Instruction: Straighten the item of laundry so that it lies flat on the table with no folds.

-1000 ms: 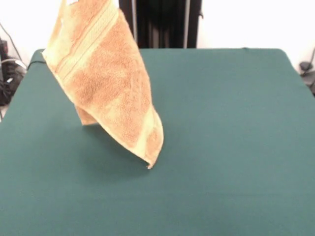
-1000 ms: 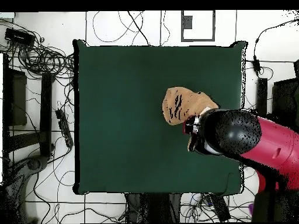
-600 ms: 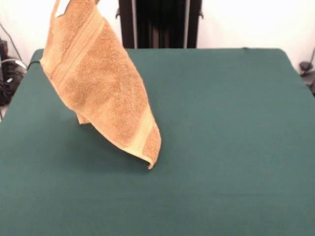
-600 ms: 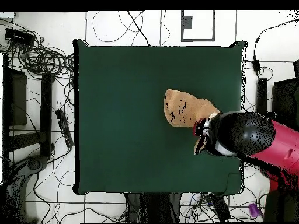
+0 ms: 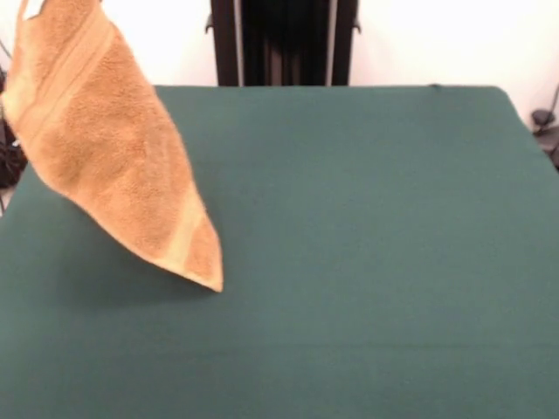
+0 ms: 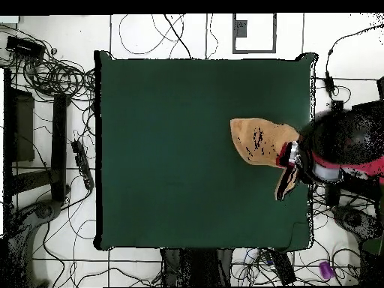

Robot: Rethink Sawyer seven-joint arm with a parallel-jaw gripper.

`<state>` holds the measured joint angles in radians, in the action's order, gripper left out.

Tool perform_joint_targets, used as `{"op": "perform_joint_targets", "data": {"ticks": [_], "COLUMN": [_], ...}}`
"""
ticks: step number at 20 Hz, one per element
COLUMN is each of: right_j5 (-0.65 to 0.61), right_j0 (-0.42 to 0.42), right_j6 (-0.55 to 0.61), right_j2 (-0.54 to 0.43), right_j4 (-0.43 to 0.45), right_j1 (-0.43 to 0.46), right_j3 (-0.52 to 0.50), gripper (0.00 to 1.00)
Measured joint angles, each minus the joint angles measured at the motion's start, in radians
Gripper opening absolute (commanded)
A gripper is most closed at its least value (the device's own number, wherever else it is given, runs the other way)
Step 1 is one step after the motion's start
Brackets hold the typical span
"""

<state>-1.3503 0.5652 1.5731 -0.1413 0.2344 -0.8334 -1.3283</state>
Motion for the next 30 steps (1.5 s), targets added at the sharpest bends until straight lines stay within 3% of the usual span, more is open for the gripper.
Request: {"op": "perform_joint_targets", "data": {"ticks": [7,12,16,20,25,30], "right_j5": [-0.119,-0.126,-0.058,0.113,0.232,0.272], "right_j0": [0.002,0.001,0.001,-0.008,-0.031,-0.064], "right_j6": [0.000,0.000,0.000,0.000,0.000,0.000], "right_j2": [-0.032,-0.042,-0.042,-0.040,-0.039,-0.038], "right_j4": [0.039,0.044,0.031,0.021,0.017,0.014], "right_j1": [0.039,0.024,-0.016,-0.065,-0.087,-0.092], "right_j3": [0.134,0.159,0.110,0.006,-0.076,-0.136], "gripper": [0.00,0.00,0.00,0.00,0.00,0.00]}}
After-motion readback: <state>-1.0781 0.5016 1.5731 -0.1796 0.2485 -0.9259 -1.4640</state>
